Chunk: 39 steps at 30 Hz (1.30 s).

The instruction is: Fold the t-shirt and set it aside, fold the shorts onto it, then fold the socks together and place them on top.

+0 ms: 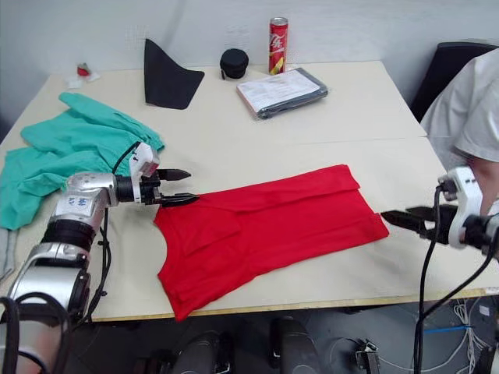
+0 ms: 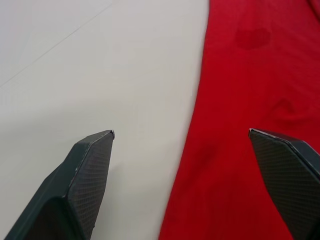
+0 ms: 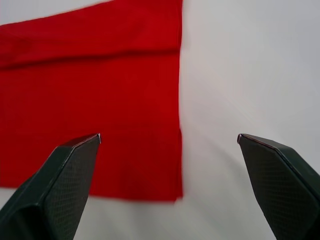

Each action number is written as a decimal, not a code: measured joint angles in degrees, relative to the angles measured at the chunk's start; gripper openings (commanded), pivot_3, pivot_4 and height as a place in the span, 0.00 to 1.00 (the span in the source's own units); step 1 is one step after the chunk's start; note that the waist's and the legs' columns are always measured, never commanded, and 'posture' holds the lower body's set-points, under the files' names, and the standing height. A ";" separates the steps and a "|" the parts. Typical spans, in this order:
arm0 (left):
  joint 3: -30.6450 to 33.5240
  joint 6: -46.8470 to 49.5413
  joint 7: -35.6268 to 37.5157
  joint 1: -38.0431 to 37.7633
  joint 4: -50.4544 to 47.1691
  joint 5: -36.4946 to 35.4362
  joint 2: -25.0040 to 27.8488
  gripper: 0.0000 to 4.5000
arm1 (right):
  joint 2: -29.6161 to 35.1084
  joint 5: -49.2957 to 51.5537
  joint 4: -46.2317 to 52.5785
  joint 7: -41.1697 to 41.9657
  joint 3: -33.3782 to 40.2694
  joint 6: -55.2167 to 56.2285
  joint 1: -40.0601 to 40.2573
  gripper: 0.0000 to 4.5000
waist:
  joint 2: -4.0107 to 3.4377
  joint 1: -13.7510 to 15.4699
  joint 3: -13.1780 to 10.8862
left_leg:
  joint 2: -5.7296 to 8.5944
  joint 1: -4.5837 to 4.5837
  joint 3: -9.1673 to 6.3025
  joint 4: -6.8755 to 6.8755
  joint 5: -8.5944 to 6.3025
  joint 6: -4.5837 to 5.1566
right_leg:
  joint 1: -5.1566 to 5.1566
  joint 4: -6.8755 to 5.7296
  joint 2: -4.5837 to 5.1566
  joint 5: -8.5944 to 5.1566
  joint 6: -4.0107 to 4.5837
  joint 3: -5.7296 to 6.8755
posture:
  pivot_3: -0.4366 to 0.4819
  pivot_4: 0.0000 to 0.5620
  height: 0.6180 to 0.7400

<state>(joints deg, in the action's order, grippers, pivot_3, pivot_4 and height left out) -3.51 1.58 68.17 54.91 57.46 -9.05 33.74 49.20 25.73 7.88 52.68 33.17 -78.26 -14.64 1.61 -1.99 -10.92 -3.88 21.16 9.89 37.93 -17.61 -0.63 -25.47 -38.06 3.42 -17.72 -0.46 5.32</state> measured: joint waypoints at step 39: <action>5.39 -1.13 6.49 -4.74 2.90 4.67 0.57 0.01 | -17.83 0.64 -14.74 -22.21 -7.57 10.18 -16.20 0.00 | 0.55 -1.24 0.36 | 0.01 -0.04 0.07 0.03 0.05 0.06 | -0.01 -0.16 -0.01 0.02 0.01 -0.05 | 0.48 0.27 1.00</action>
<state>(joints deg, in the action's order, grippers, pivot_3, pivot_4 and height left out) 1.89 0.45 74.66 50.17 60.36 -4.38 34.32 31.37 26.37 -6.87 30.47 25.59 -68.08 -30.84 2.17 -3.23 -10.56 -3.87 21.12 9.96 37.96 -17.55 -0.56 -25.49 -38.22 3.41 -17.70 -0.45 5.27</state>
